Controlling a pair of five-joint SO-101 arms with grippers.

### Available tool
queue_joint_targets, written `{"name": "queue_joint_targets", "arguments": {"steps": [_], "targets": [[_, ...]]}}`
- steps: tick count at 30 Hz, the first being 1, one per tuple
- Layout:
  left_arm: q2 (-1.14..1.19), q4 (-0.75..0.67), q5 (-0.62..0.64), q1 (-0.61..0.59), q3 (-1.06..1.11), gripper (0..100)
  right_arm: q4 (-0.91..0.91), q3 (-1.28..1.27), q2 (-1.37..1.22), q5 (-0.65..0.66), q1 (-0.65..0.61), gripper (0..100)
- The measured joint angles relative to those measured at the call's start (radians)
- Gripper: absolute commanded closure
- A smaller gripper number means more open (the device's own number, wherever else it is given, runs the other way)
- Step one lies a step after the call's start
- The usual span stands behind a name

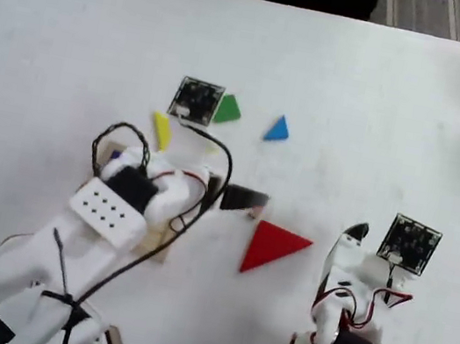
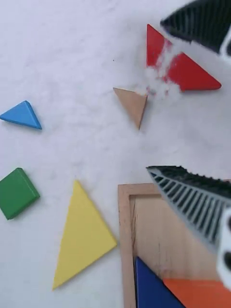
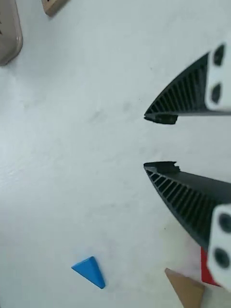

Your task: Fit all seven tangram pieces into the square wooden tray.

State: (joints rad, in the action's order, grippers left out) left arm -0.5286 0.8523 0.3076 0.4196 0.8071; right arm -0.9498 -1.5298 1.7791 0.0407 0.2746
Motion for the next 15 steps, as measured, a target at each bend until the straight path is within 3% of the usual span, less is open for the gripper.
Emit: {"name": "queue_joint_targets", "arguments": {"steps": [3,9,15], "targets": [[0.078,0.058,-0.005,-0.025,-0.092,74,-0.054,0.043,0.002,0.040,-0.029,86.5],[0.269,0.158,-0.127,-0.095,-0.272,74,-0.089,0.083,-0.017,0.114,-0.061,86.5],[0.284,0.141,-0.209,-0.196,-0.295,74,-0.089,0.238,-0.308,0.146,-0.126,86.5]]}}
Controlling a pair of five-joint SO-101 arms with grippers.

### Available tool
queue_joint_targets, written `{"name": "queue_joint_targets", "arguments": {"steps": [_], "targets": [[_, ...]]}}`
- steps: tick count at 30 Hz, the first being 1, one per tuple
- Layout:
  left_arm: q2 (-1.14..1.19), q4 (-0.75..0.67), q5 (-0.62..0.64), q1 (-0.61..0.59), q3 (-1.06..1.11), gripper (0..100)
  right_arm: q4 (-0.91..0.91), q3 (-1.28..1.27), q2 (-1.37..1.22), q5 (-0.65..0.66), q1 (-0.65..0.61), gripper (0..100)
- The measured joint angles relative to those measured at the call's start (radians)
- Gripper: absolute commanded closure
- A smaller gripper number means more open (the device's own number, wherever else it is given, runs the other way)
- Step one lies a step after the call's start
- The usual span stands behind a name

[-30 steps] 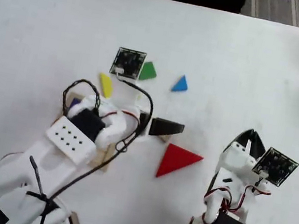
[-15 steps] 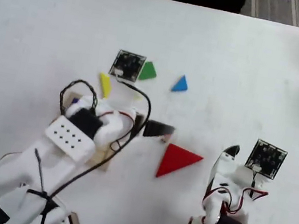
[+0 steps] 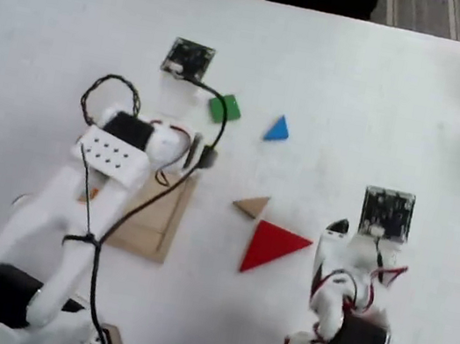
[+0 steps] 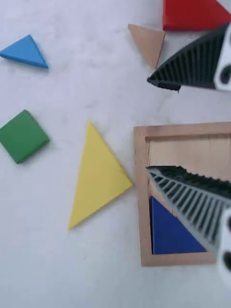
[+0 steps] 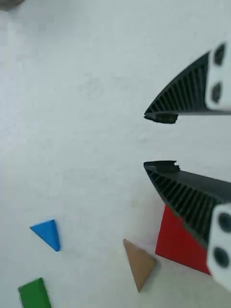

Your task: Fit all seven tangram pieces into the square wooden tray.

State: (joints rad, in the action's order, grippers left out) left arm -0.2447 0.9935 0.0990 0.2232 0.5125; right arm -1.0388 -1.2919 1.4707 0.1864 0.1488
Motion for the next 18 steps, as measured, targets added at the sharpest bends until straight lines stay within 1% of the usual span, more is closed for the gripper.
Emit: {"name": "queue_joint_targets", "arguments": {"steps": [3,6,9,14,18], "targets": [[0.002,-0.031,-0.011,-0.031,0.000,74,0.040,0.072,-0.235,0.003,-0.023,86.5],[0.002,-0.086,-0.012,-0.041,0.014,74,0.143,0.092,-0.460,0.003,-0.025,86.3],[0.002,-0.149,-0.012,-0.052,0.037,74,0.227,0.094,-0.631,0.005,-0.026,86.2],[0.023,-0.189,-0.012,-0.058,0.038,74,0.255,0.094,-0.710,0.006,-0.028,86.1],[0.123,-0.189,-0.002,-0.066,0.006,74,0.255,0.094,-0.732,0.006,-0.025,86.1]]}}
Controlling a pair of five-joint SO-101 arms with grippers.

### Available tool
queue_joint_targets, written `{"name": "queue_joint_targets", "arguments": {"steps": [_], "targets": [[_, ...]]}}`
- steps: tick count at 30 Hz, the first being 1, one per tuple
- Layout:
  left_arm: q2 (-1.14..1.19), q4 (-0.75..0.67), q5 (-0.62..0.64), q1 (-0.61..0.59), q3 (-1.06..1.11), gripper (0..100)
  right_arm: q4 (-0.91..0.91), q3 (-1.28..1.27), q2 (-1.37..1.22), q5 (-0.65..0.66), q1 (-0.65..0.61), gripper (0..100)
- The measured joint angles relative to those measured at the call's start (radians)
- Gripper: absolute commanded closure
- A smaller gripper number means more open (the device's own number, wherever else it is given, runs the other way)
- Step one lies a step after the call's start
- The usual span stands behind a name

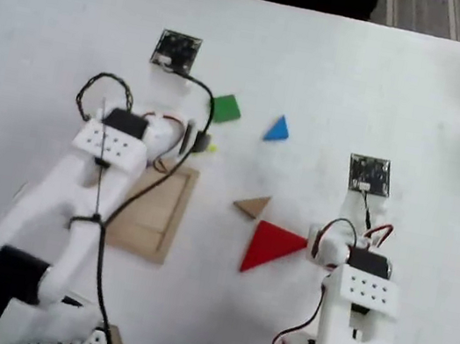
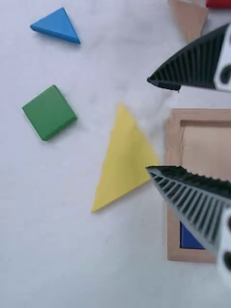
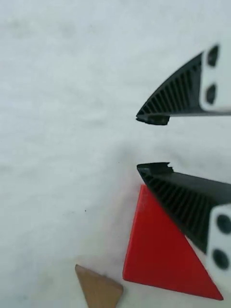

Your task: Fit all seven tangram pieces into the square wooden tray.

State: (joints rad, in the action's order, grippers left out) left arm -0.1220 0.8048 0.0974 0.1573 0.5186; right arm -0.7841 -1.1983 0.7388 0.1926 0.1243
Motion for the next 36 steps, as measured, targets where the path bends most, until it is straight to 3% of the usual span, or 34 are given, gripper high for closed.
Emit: {"name": "queue_joint_targets", "arguments": {"steps": [7,15,20,30,36], "targets": [[0.256,0.000,0.020,-0.017,-0.206,74,0.008,0.000,-0.051,0.038,-0.037,86.4],[0.396,0.000,0.020,0.029,-0.365,74,0.008,0.000,-0.054,0.069,-0.038,86.1],[0.554,0.008,0.109,0.054,-0.531,74,0.008,0.000,-0.054,0.069,-0.037,86.1],[0.818,0.301,0.130,0.052,-0.968,75,0.008,0.000,-0.054,0.072,-0.038,86.2],[0.891,0.351,0.130,0.040,-1.092,74,0.008,0.000,-0.054,0.120,-0.040,86.4]]}}
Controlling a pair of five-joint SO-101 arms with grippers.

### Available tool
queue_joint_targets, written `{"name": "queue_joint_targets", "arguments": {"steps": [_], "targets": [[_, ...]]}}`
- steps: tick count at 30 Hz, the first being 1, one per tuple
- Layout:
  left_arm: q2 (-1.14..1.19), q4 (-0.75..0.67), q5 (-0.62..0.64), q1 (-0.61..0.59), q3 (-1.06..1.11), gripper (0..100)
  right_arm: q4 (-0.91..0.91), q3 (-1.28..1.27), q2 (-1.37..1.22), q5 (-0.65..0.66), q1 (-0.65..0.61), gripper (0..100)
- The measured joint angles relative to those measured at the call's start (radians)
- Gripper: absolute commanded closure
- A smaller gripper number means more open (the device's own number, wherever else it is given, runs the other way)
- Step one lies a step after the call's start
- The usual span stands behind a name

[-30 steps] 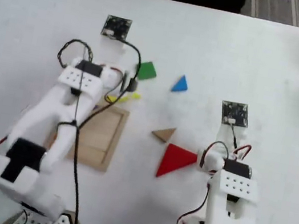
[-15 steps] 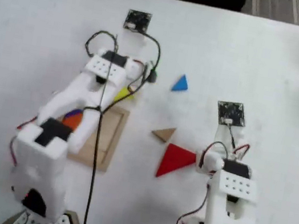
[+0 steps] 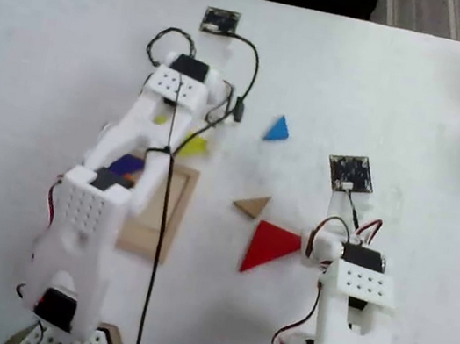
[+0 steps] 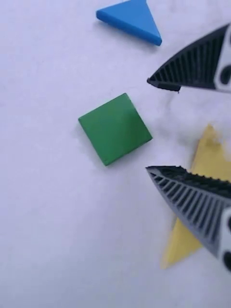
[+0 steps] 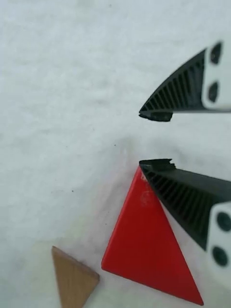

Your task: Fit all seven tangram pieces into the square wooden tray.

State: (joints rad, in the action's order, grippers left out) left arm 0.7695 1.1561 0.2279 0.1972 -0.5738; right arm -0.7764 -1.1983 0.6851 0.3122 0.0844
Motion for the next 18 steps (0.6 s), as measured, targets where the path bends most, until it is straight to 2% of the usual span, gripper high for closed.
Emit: {"name": "queue_joint_targets", "arguments": {"steps": [8,15,18], "targets": [[0.124,0.000,-0.011,-0.023,-0.183,75,0.000,0.000,0.000,0.012,0.003,86.4],[0.249,0.000,-0.221,-0.021,-0.313,75,0.000,0.000,0.000,0.012,0.000,86.4],[0.293,0.000,-0.259,-0.026,-0.370,74,0.000,0.000,0.000,0.012,-0.002,86.4]]}}
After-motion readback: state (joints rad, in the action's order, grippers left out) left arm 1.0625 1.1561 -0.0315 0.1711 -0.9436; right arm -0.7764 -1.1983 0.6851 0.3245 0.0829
